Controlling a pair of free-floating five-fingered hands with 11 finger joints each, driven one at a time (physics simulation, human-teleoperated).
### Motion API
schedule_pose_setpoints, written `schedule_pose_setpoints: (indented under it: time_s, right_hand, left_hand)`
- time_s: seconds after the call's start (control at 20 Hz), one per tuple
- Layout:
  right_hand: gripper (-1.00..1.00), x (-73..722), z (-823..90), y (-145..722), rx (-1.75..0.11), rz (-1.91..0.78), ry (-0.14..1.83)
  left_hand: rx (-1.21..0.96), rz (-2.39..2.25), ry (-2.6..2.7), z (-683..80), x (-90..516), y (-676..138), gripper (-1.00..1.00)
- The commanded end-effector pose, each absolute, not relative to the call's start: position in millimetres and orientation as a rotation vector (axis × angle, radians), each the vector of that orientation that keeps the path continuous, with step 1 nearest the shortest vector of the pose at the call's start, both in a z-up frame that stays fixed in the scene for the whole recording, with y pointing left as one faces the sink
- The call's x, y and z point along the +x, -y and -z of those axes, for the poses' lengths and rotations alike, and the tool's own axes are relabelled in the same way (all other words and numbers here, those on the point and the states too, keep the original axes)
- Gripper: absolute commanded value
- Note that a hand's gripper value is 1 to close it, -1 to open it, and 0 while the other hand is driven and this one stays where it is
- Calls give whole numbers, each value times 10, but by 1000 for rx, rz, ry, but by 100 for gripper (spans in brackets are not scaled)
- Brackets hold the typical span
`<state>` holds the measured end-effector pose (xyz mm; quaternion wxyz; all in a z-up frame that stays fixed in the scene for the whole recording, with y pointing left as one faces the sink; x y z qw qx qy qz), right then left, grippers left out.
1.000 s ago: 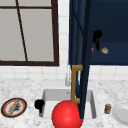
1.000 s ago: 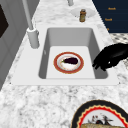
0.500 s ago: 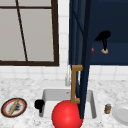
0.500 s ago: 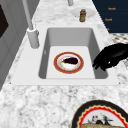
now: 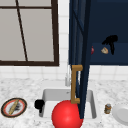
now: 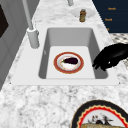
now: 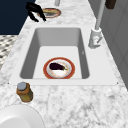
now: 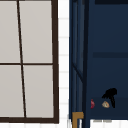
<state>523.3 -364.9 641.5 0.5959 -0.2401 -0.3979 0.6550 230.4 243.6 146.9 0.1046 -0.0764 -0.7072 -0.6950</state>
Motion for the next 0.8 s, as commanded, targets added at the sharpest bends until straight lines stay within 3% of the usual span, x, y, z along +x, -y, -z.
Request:
schedule_pose_setpoints:
  time_s: [0.0,0.55,0.75]
  right_hand:
    - [-100,5461,-6224,3648,-582,-1533,898]
    - [-100,6209,-5823,3736,-610,-1577,829]
    - [-100,6146,-5810,3660,-600,-1590,800]
  left_hand:
    - [-225,2049,2085,-1469,2304,-2436,0]
    - [-225,2049,2085,-1469,2304,-2436,0]
    - [-225,2049,2085,-1469,2304,-2436,0]
